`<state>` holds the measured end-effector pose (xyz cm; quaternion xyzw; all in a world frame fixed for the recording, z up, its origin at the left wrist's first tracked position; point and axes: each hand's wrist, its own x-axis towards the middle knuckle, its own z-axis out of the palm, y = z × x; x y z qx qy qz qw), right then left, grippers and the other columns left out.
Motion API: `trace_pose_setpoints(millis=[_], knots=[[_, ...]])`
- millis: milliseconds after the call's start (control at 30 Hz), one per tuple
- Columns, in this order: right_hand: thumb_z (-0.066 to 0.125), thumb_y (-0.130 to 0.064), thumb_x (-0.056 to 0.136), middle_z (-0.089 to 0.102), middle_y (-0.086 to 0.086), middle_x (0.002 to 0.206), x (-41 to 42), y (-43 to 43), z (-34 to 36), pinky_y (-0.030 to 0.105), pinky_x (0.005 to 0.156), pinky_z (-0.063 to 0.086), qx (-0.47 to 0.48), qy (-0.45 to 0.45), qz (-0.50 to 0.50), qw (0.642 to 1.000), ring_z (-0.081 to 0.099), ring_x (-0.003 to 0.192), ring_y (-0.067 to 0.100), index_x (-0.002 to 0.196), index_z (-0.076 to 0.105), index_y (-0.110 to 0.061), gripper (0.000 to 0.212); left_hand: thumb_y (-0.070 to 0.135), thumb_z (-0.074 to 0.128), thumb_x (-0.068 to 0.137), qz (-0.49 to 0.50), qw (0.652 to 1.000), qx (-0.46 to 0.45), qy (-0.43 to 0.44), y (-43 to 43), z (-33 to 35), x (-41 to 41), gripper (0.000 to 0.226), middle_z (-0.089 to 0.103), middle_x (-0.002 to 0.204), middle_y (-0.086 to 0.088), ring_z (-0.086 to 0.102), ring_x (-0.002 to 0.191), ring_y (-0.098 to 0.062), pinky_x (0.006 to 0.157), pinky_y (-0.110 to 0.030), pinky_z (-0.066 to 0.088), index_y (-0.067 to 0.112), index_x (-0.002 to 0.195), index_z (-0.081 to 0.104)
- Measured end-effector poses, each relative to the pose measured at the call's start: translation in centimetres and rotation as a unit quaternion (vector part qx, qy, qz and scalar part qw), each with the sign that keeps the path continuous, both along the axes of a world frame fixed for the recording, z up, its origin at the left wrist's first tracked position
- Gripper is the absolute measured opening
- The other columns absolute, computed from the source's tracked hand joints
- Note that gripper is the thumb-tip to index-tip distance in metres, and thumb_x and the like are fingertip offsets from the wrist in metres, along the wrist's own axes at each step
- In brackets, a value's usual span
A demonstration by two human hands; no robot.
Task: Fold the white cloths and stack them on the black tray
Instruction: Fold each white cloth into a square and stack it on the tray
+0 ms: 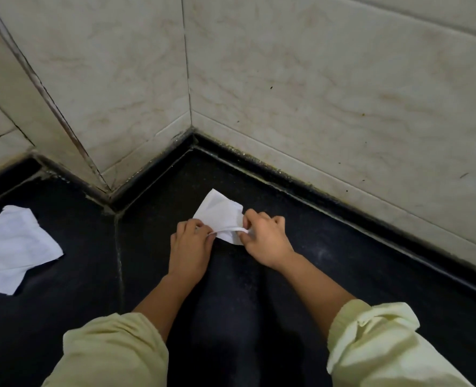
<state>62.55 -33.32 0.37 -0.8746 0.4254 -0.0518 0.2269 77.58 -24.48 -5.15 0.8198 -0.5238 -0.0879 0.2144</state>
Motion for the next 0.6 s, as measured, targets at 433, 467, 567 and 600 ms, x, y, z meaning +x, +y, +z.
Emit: trace_pose_setpoints(millis=[433,467,567,600], knots=[[0.073,-0.021,0.082,0.061,0.002,0.072,-12.5,3.3,8.6,0.027,0.06,0.038,0.168,-0.07,-0.047,0.982,0.051,0.066,0.011,0.07,0.066,-0.014,0.016,0.034,0.074,0.081,0.014,0.92,-0.014,0.392,4.9,11.5,-4.8,0.03,0.067,0.076,-0.002,0.058,0.07,-0.01,0.064,-0.024,0.045,0.003,0.08,0.071],[0.074,-0.021,0.081,0.058,0.0,0.068,-13.8,3.5,9.4,0.027,0.06,0.036,0.179,-0.077,-0.05,0.98,0.049,0.063,0.01,0.07,0.067,-0.009,0.018,0.032,0.075,0.08,0.005,0.919,-0.017,0.394,5.3,12.5,-5.3,0.03,0.068,0.076,-0.001,0.059,0.071,-0.009,0.065,-0.024,0.045,0.003,0.08,0.071],[0.08,-0.021,0.076,0.059,-0.002,0.065,-16.6,3.6,11.4,0.026,0.061,0.038,0.21,-0.108,-0.073,0.969,0.051,0.063,0.009,0.072,0.07,-0.005,0.02,0.025,0.078,0.077,-0.04,0.914,-0.006,0.403,5.7,14.4,-5.9,0.02,0.071,0.08,-0.002,0.063,0.074,-0.009,0.07,-0.025,0.048,0.005,0.08,0.074],[0.082,-0.021,0.075,0.062,-0.001,0.067,-17.5,3.7,12.1,0.024,0.062,0.041,0.216,-0.118,-0.078,0.966,0.054,0.064,0.008,0.072,0.071,-0.005,0.02,0.022,0.078,0.077,-0.054,0.915,-0.002,0.4,5.7,15.0,-6.2,0.017,0.072,0.082,-0.003,0.064,0.076,-0.009,0.072,-0.026,0.049,0.006,0.081,0.075]])
